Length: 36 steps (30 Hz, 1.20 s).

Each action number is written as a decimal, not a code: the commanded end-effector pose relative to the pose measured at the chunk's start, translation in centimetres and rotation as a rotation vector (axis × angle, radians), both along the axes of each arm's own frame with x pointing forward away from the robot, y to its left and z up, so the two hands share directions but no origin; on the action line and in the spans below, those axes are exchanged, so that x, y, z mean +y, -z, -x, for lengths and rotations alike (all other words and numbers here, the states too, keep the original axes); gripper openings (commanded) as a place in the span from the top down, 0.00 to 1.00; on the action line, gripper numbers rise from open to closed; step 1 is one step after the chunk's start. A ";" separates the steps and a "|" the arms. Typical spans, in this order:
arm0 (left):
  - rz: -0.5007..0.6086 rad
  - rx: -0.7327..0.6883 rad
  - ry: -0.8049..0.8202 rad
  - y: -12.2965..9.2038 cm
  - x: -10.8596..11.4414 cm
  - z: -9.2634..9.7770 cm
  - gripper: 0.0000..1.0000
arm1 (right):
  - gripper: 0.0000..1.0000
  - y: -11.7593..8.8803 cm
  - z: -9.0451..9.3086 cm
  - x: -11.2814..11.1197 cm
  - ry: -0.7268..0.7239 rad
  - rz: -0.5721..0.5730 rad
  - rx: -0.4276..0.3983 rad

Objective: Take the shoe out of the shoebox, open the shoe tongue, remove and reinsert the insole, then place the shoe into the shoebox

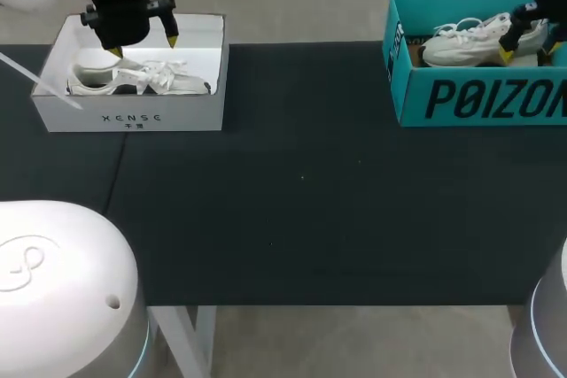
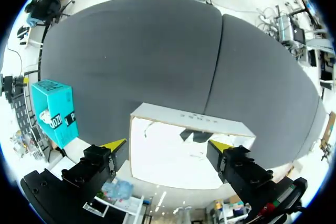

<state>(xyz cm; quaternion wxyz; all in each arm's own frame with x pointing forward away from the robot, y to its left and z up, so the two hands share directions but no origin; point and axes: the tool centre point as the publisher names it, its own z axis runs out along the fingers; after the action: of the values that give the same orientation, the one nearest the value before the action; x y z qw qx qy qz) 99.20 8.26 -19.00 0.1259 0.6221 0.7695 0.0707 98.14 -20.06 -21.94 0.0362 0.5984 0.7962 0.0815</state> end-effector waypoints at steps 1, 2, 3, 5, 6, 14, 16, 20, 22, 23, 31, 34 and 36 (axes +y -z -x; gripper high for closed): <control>-0.002 0.001 0.001 0.0 0.0 0.0 0.00 | 0.00 -0.1 -0.5 0.1 -0.002 0.017 0.057; -0.002 0.001 0.001 0.0 0.0 0.0 0.00 | 0.00 -0.1 -0.5 0.1 -0.002 0.017 0.057; -0.002 0.001 0.001 0.0 0.0 0.0 0.00 | 0.00 -0.1 -0.5 0.1 -0.002 0.017 0.057; -0.002 0.001 0.001 0.0 0.0 0.0 0.00 | 0.00 -0.1 -0.5 0.1 -0.002 0.017 0.057; -0.002 0.001 0.001 0.0 0.0 0.0 0.00 | 0.00 -0.1 -0.5 0.1 -0.002 0.017 0.057; -0.002 0.001 0.001 0.0 0.0 0.0 0.00 | 0.00 0.0 -5.3 -2.3 0.064 0.066 0.017; -0.002 0.001 0.001 0.0 0.0 0.0 0.00 | 0.00 0.4 -6.9 -3.2 0.096 0.089 -0.001; -0.002 0.001 0.001 0.0 0.0 0.0 0.00 | 0.00 1.5 -9.9 -4.7 0.125 0.104 -0.006; -0.002 0.001 0.001 0.0 0.0 0.0 0.00 | 0.00 2.3 -11.5 -5.5 0.145 0.128 -0.008; -0.002 0.001 0.001 0.0 0.0 0.0 0.00 | 0.00 2.6 -12.1 -5.9 0.149 0.126 -0.004; -0.002 0.001 0.001 0.0 0.0 0.0 0.00 | 0.00 4.9 -15.9 -9.2 0.188 0.129 0.075; -0.002 0.001 0.001 0.0 0.0 0.0 0.00 | 0.00 5.4 -17.0 -10.4 0.192 0.132 0.094; -0.002 0.001 0.001 0.0 0.0 0.0 0.00 | 0.00 5.5 -17.5 -10.9 0.193 0.126 0.102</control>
<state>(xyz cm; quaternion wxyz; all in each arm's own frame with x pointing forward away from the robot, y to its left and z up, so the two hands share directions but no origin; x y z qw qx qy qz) 99.20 8.26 -18.99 0.1259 0.6221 0.7695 0.0707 112.15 -30.39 -27.08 0.0839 0.6697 0.7374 0.0250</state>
